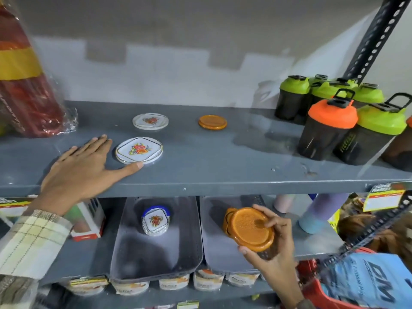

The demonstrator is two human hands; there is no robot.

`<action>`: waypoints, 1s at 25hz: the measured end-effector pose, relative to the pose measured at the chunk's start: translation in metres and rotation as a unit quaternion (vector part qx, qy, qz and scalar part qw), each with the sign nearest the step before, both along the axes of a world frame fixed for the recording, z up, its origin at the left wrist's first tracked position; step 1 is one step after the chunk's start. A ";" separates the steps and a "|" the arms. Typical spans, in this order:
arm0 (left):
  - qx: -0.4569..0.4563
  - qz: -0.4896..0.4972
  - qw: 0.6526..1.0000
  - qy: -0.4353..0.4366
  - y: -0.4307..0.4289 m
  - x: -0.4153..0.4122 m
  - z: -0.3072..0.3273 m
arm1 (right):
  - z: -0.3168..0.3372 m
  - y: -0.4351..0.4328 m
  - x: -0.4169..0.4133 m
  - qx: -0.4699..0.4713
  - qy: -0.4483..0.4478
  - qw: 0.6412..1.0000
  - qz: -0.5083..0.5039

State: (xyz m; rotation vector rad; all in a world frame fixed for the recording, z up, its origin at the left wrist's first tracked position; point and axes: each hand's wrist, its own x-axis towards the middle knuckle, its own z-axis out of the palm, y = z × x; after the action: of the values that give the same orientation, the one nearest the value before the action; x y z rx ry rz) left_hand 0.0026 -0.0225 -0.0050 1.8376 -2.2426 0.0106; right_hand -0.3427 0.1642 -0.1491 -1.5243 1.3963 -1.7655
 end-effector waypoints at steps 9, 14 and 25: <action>-0.025 -0.003 1.000 0.007 -0.003 0.002 -0.003 | -0.109 -0.083 -0.040 0.276 -0.045 0.954 -0.111; -0.029 -0.001 0.999 0.015 -0.003 0.002 -0.003 | -0.130 -0.103 -0.046 0.372 -0.034 0.918 -0.134; -0.031 -0.002 0.999 0.010 0.000 0.000 -0.001 | -0.158 -0.119 -0.059 0.409 0.034 0.905 -0.110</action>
State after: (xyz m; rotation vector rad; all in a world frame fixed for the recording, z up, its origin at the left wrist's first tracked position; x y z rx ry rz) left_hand 0.0025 -0.0230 -0.0055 1.7938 -2.2058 0.0599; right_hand -0.4021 0.0449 -0.3074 -0.9871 2.0476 -0.9788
